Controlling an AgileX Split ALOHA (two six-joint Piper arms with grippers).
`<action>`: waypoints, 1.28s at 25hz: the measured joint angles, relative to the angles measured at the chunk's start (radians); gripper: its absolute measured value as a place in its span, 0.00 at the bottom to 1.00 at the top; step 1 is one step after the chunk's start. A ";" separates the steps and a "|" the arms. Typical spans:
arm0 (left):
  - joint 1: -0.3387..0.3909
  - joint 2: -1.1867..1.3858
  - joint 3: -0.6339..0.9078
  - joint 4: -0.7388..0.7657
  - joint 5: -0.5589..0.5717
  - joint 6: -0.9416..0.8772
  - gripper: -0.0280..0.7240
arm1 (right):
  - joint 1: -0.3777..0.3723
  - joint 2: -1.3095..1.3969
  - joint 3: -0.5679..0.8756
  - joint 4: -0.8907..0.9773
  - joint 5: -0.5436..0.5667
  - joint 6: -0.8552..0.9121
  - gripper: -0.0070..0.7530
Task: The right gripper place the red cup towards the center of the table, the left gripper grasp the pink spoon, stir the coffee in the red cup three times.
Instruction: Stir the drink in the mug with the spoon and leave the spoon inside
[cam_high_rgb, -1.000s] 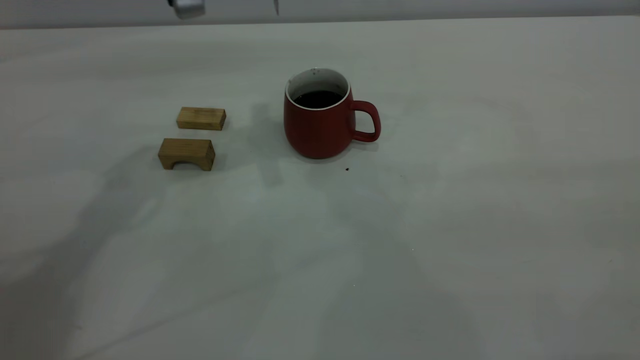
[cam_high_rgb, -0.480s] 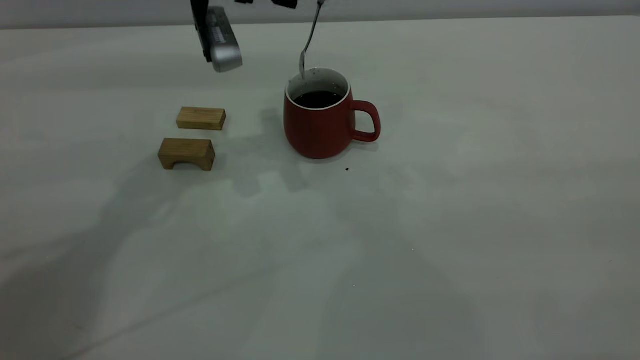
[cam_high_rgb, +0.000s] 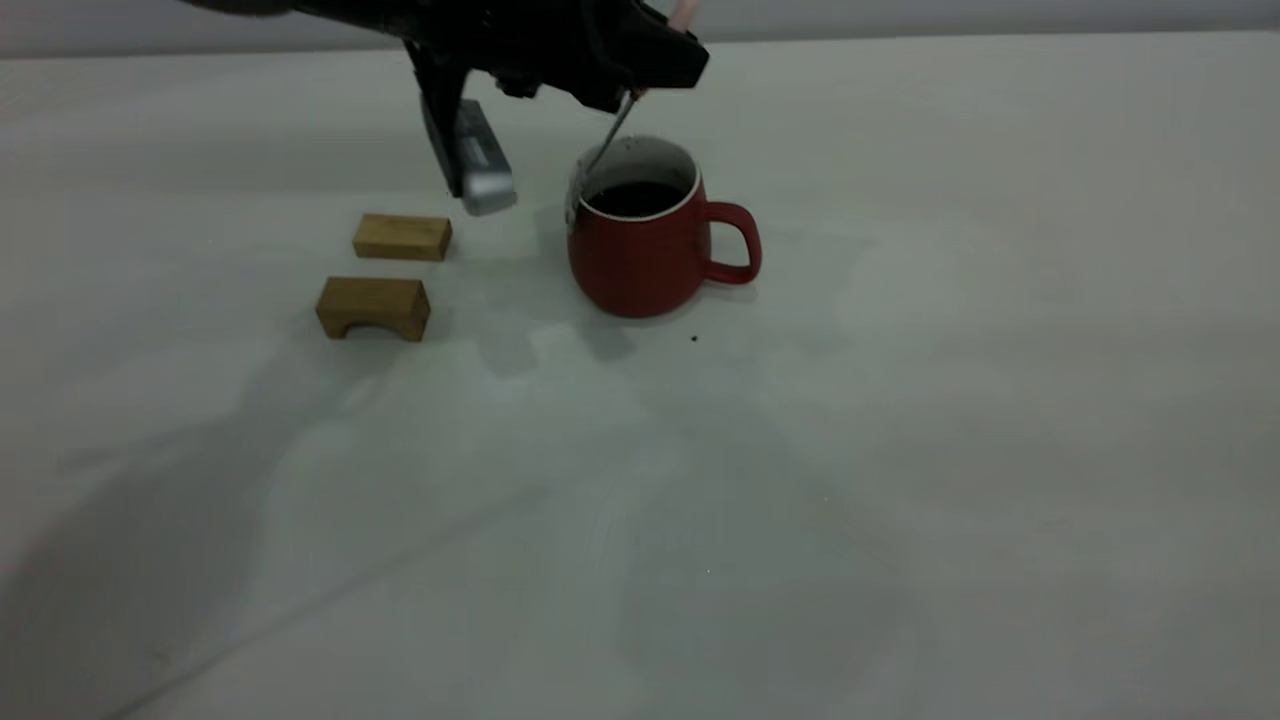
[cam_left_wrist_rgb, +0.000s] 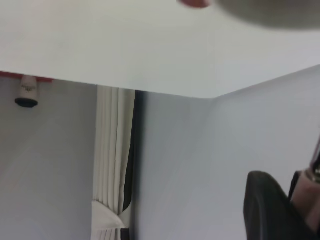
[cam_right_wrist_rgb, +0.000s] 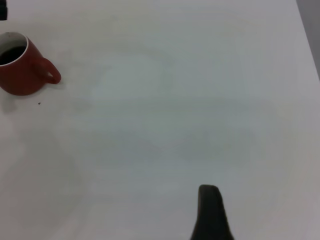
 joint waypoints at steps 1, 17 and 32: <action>0.000 0.011 -0.015 0.000 0.000 0.002 0.21 | 0.000 0.000 0.000 0.000 0.000 0.000 0.79; -0.004 -0.057 -0.032 -0.001 0.054 -0.024 0.21 | 0.000 0.000 0.000 0.000 0.000 0.000 0.79; 0.002 0.066 -0.039 0.001 0.023 -0.043 0.21 | 0.000 0.000 0.000 0.000 0.000 0.000 0.79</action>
